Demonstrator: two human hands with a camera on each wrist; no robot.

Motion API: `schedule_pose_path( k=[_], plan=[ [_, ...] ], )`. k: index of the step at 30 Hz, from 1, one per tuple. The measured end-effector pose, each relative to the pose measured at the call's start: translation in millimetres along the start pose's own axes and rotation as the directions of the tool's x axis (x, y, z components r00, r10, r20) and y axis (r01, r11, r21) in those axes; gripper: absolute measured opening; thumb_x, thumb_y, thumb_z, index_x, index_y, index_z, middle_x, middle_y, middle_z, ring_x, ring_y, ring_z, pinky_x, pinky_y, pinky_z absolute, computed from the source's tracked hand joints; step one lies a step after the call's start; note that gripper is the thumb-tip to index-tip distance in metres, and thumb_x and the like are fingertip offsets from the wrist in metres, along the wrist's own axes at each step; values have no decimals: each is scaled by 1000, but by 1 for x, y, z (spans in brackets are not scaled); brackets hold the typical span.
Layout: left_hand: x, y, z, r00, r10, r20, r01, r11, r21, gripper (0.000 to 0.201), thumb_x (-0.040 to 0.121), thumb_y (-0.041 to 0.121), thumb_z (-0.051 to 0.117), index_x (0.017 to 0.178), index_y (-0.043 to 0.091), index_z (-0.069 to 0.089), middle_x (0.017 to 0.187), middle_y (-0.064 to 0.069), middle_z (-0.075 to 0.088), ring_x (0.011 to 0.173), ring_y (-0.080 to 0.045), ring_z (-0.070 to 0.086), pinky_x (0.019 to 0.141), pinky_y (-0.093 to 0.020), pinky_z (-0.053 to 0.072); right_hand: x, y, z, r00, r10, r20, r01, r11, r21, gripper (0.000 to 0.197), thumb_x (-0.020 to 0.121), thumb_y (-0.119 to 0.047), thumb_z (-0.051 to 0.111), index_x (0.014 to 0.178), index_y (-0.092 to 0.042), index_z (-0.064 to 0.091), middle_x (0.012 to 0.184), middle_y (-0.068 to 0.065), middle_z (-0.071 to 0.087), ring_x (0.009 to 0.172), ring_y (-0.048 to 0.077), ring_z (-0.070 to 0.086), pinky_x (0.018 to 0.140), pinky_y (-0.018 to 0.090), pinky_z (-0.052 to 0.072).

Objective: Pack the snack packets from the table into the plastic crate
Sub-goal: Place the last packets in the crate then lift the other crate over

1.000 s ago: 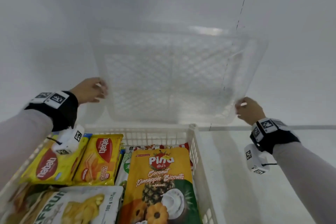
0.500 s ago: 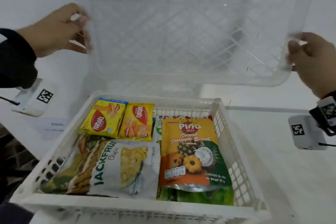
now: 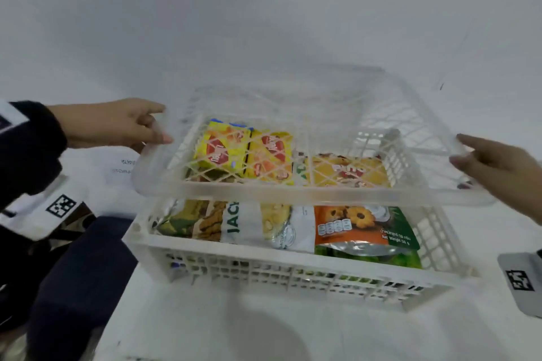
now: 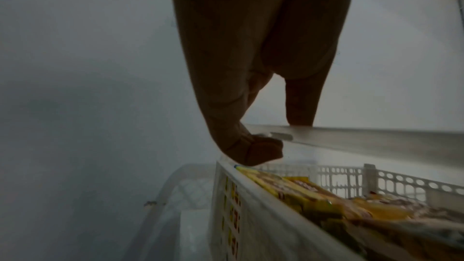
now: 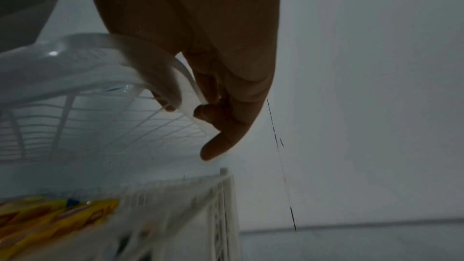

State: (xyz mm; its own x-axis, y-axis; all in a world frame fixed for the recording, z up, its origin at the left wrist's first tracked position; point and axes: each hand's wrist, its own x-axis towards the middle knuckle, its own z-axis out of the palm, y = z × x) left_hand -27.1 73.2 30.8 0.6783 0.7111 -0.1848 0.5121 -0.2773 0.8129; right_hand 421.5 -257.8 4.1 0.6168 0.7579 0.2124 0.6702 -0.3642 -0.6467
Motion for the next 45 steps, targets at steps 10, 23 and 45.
schedule_pose_path(
  k=[10,23,45],
  plan=[
    [-24,-38,30,996,-86,29,85,996,31,81,78,21,70,146,12,29,99,-14,65,83,-19,64,69,-27,55,-54,15,24,996,75,55,-76,997,20,47,87,-31,61,133,-25,52,86,-5,70,84,8,63,71,8,46],
    [-36,-48,31,975,-164,152,201,941,-271,107,22,46,94,114,9,54,97,-21,70,74,-24,69,60,-29,57,-73,22,29,944,327,46,-322,882,345,43,73,-26,66,111,-46,62,85,-11,73,76,-1,68,66,13,54],
    [-61,-46,57,963,-248,101,255,965,-56,62,79,58,46,102,1,56,76,-22,66,44,-22,58,45,-30,52,-84,42,33,867,379,323,-498,647,577,30,79,-31,65,100,-10,69,91,14,73,72,27,72,57,39,56]
  ],
)
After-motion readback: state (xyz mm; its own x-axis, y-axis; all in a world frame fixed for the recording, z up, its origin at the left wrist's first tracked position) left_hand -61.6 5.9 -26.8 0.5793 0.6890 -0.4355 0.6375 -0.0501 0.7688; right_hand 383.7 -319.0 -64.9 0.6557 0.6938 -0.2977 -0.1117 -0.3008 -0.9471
